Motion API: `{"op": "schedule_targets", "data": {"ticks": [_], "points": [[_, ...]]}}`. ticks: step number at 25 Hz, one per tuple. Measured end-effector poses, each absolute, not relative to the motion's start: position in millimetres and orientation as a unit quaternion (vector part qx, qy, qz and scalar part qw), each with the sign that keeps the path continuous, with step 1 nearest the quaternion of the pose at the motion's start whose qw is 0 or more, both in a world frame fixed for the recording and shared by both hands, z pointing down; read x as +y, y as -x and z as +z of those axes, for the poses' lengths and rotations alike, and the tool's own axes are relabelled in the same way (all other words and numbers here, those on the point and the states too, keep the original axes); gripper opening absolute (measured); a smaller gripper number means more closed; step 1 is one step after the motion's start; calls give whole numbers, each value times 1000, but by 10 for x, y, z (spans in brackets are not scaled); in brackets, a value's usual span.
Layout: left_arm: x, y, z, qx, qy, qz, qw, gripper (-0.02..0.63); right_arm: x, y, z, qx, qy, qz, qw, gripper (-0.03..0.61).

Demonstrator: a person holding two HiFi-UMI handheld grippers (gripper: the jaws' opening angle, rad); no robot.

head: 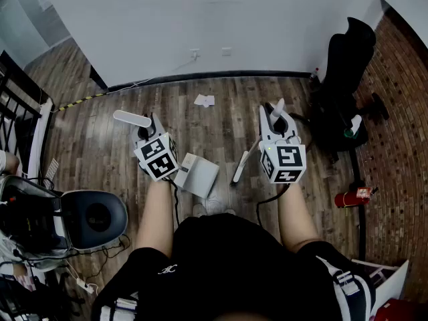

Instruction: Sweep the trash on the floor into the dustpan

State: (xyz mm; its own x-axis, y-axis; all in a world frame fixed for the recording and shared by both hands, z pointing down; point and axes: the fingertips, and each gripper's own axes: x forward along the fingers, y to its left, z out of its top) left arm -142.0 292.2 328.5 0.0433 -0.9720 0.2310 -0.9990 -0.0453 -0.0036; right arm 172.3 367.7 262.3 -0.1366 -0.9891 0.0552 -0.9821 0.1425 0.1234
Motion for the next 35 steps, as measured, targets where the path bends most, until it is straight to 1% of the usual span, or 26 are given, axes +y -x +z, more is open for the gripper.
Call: {"op": "schedule_targets", "data": {"ticks": [9,18,25,35], "points": [[2635,1786,3310,-725,-679,71,89,64,3467,-1803,2798,-739,-670,-12,68,48],[2412,2217,3555,-736,-665,58,115,64,3270,-1584,2996,-738,-669,1,91,48],[2132,2564,3672,-731,-669,41,130,64,3045,-1400,2970,-724,-684,-6,92,48],[1557,2660,3891,-724,-675,48,133,64,2424,-1315,2936,-721,-688,-22,81,48]]}}
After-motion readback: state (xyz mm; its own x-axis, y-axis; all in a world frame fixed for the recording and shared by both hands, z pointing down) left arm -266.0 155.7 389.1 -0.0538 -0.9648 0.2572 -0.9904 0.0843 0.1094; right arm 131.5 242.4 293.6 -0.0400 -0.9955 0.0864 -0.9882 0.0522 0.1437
